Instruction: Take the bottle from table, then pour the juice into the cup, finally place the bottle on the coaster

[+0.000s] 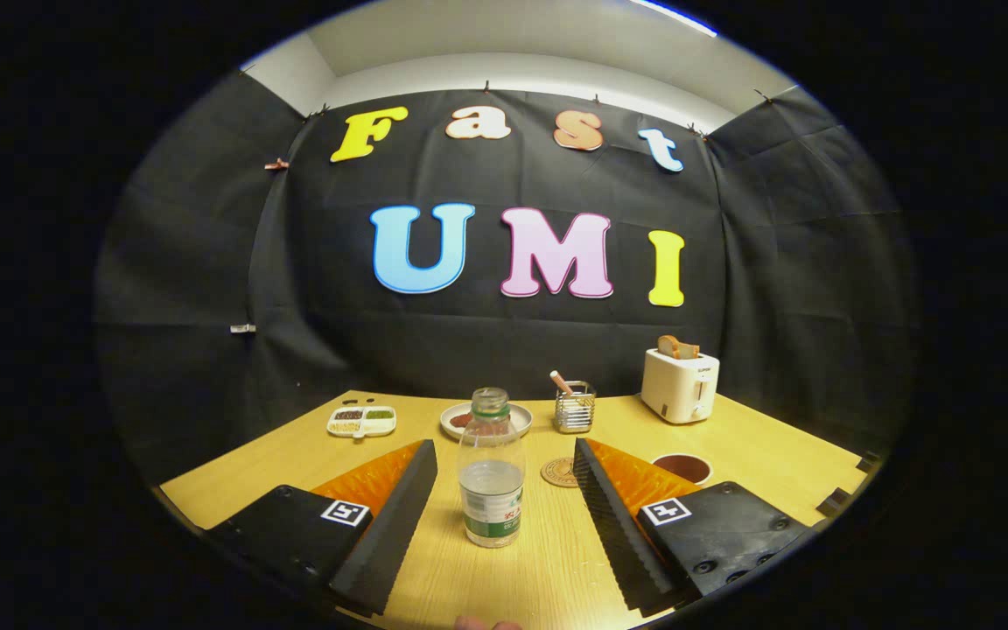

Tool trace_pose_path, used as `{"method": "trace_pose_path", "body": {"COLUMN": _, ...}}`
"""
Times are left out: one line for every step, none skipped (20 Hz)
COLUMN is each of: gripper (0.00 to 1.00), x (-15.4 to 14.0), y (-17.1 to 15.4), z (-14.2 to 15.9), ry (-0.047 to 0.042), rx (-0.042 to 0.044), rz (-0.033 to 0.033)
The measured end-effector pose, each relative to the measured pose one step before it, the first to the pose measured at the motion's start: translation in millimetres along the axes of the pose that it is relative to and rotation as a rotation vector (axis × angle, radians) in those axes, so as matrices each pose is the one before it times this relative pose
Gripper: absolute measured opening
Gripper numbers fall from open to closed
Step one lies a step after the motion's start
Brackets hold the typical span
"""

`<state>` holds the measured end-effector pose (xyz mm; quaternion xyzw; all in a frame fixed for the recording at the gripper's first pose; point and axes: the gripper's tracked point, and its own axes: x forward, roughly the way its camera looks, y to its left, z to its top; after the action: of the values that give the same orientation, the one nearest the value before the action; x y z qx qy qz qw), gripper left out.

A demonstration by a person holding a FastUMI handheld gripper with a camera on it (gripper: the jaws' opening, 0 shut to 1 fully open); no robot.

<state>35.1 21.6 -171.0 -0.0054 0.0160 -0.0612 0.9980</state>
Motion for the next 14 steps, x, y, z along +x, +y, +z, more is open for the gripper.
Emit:
{"method": "trace_pose_path", "body": {"gripper": 0.96, "x": 9.61, "y": 3.12, "z": -12.65, "ry": 0.00797, "rx": -0.00938, "rz": 0.00549}}
{"method": "trace_pose_path", "body": {"gripper": 0.96, "x": 8.95, "y": 3.11, "z": -14.42, "ry": 0.01235, "rx": -0.00359, "rz": 0.00216}}
{"method": "trace_pose_path", "body": {"gripper": 0.97, "x": 8.89, "y": 2.67, "z": -12.08, "ry": 0.01172, "rx": -0.00164, "rz": -0.00026}}
{"method": "trace_pose_path", "body": {"gripper": 0.97, "x": 7.86, "y": 1.47, "z": -10.12, "ry": 0.0075, "rx": -0.00444, "rz": -0.00343}}
{"method": "trace_pose_path", "body": {"gripper": 0.97, "x": 7.29, "y": 0.39, "z": -9.05, "ry": 0.00629, "rx": -0.00608, "rz": -0.0044}}
{"method": "trace_pose_path", "body": {"gripper": 0.97, "x": 6.65, "y": -1.11, "z": -8.96, "ry": 0.00652, "rx": -0.0056, "rz": -0.00898}}
{"method": "trace_pose_path", "body": {"gripper": 0.97, "x": 6.84, "y": -0.89, "z": -8.13, "ry": 0.00739, "rx": 0.0027, "rz": -0.00309}}
{"method": "trace_pose_path", "body": {"gripper": 0.97, "x": 7.06, "y": 0.62, "z": -7.48, "ry": 0.0058, "rx": 0.0041, "rz": -0.00061}}
{"method": "trace_pose_path", "body": {"gripper": 0.97, "x": 5.62, "y": 0.52, "z": -3.62, "ry": 0.00016, "rx": 0.00588, "rz": 0.00377}}
{"method": "trace_pose_path", "body": {"gripper": 0.97, "x": 5.6, "y": 1.06, "z": -1.98, "ry": -0.00382, "rx": 0.00225, "rz": 0.00462}}
{"method": "trace_pose_path", "body": {"gripper": 0.97, "x": 4.36, "y": -0.06, "z": -1.64, "ry": -0.00289, "rx": -0.00255, "rz": -0.00467}}
{"method": "trace_pose_path", "body": {"gripper": 0.97, "x": 3.08, "y": -0.61, "z": -1.46, "ry": 0.00194, "rx": -0.00489, "rz": -0.00306}}
{"method": "trace_pose_path", "body": {"gripper": 0.96, "x": 0.08, "y": 0.5, "z": 0.21, "ry": -0.00119, "rx": -0.00417, "rz": 0.00188}}
{"method": "trace_pose_path", "body": {"gripper": 0.87, "x": 6.35, "y": 2.21, "z": -0.37, "ry": -0.00155, "rx": 0.01205, "rz": 0.00387}}
